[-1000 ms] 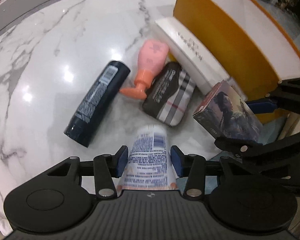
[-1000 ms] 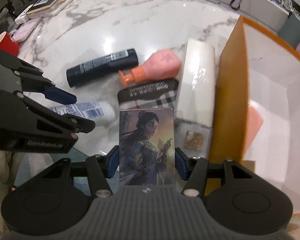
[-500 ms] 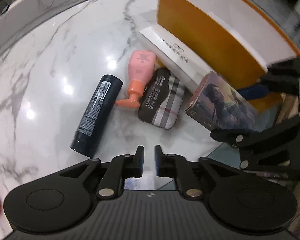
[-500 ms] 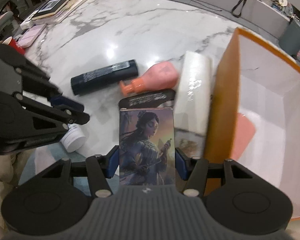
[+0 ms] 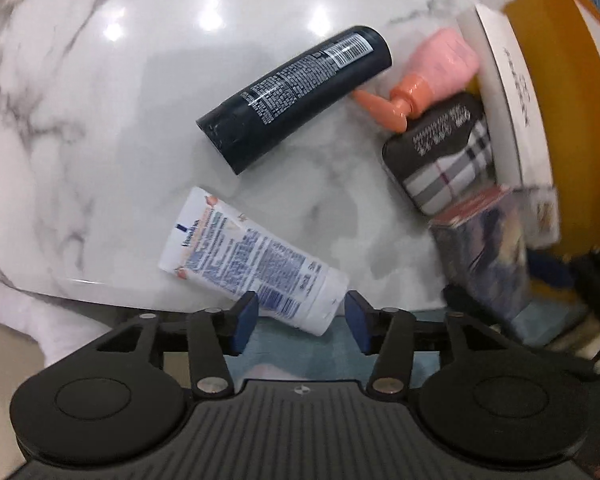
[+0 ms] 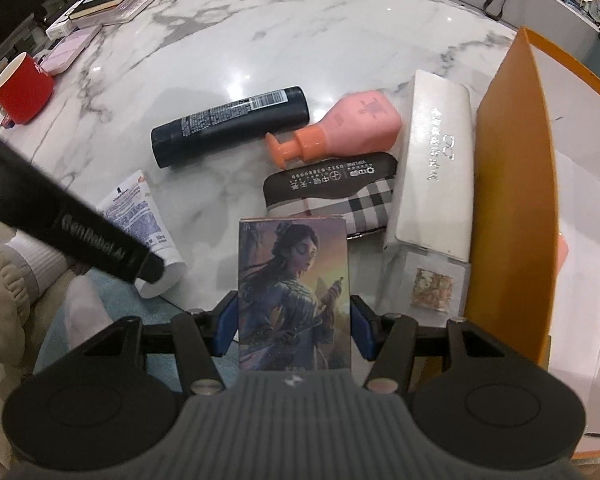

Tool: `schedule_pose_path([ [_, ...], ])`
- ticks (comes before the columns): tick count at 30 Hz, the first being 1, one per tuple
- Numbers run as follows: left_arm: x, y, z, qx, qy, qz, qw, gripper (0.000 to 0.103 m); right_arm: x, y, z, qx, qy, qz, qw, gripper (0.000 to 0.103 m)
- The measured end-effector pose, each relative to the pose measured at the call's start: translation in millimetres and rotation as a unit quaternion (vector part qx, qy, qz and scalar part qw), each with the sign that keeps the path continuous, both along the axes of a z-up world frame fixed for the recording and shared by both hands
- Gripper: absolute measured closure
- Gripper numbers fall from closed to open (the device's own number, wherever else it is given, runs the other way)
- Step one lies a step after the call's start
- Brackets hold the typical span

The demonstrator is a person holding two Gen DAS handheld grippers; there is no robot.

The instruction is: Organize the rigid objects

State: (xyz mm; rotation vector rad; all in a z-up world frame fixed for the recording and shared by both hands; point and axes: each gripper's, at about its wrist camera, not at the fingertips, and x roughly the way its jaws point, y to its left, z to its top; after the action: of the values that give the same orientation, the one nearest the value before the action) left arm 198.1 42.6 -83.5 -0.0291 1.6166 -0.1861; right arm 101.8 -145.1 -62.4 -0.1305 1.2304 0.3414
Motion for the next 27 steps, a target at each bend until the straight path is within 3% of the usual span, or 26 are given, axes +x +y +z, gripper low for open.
schedule_pose_path([
  [9, 14, 11, -8, 0.018, -0.013, 0.046, 0.9987, 0.034, 5, -2, -3, 0.007, -0.001, 0.005, 1.000, 0.046],
  [12, 17, 18, -12, 0.013, -0.006, 0.063, 0.9979, 0.026, 4, -2, -4, 0.008, -0.003, 0.009, 1.000, 0.046],
  [16, 19, 22, -15, 0.026, -0.013, 0.068, 0.9973, 0.029, 5, -2, -6, 0.009, -0.004, 0.008, 1.000, 0.046],
  [21, 19, 3, -9, 0.021, -0.052, 0.005, 0.9984, 0.053, 8, -5, -9, 0.007, 0.003, -0.002, 1.000, 0.046],
  [24, 15, -14, -6, 0.016, -0.078, -0.054, 0.9953, 0.054, 9, -5, -12, 0.013, 0.008, -0.009, 1.000, 0.046],
  [27, 14, -17, -5, 0.031, -0.069, -0.064, 0.9951, 0.049, 10, -5, -16, 0.020, 0.016, -0.014, 1.000, 0.046],
])
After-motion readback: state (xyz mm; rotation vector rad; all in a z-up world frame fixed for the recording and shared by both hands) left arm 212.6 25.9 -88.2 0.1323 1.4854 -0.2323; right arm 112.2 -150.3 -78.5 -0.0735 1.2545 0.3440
